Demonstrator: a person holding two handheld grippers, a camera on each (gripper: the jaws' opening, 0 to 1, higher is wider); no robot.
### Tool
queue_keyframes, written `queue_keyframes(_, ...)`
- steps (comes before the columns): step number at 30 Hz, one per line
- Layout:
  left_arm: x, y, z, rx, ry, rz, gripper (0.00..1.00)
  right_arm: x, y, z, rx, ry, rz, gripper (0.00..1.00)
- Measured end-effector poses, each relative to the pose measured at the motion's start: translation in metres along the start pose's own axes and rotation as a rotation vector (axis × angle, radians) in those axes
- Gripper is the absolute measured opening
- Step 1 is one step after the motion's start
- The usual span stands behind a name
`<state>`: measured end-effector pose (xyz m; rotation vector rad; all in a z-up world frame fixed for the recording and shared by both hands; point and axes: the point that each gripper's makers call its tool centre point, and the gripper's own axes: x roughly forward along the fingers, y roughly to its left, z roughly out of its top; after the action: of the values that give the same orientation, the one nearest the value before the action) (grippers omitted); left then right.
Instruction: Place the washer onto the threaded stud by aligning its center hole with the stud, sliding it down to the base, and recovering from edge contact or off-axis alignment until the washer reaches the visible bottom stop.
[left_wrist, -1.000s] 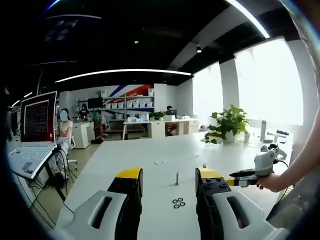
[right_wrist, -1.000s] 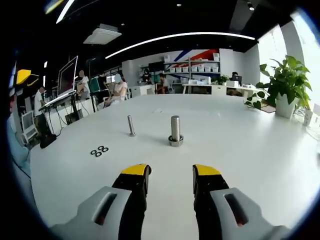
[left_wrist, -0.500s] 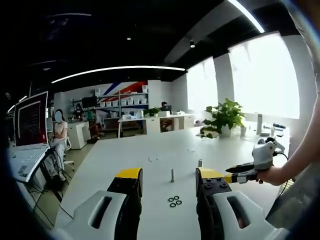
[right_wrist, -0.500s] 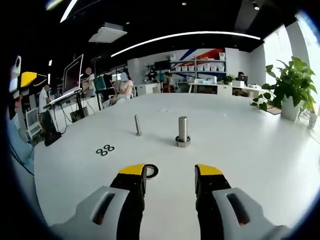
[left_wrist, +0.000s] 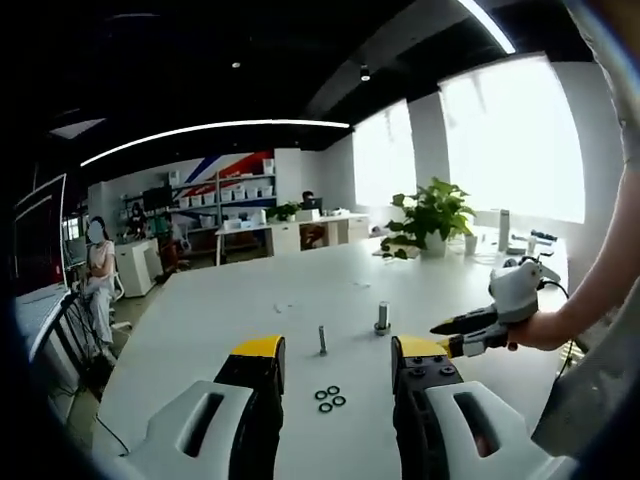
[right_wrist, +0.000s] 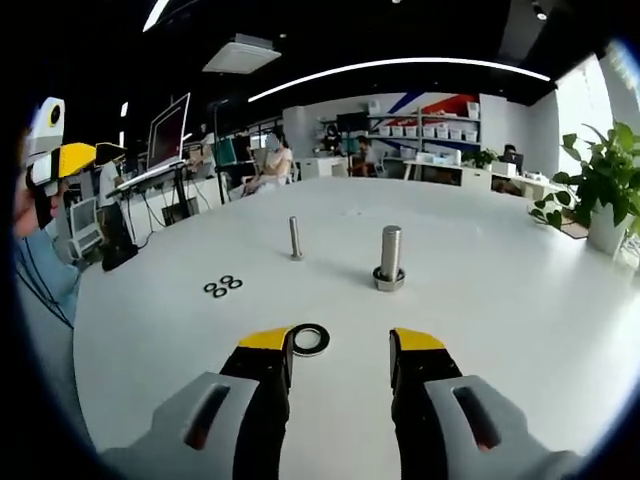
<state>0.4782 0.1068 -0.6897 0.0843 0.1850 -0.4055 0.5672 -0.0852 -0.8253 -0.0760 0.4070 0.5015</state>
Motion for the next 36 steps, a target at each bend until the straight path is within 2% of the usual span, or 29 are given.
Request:
queue_keyframes(6, 0.018, -0.014, -0.011, 0.008, 0.024, -0.029, 0.41, 0.0, -0.001, -0.003, -0.01, 0.012, 0.026, 0.4)
queue_keyframes(12, 0.03, -0.019, -0.024, -0.002, 0.05, -0.044, 0.42, 0.001, -0.001, -0.005, -0.006, 0.013, 0.044, 0.4)
queue_keyframes(29, 0.082, -0.05, -0.068, 0.051, 0.159, -0.176, 0.42, 0.004, -0.003, -0.016, -0.022, 0.027, 0.122, 0.38)
queue_keyframes(36, 0.096, -0.058, -0.084, 0.056, 0.207, -0.221, 0.42, 0.004, 0.0, -0.016, -0.042, 0.035, 0.171, 0.38)
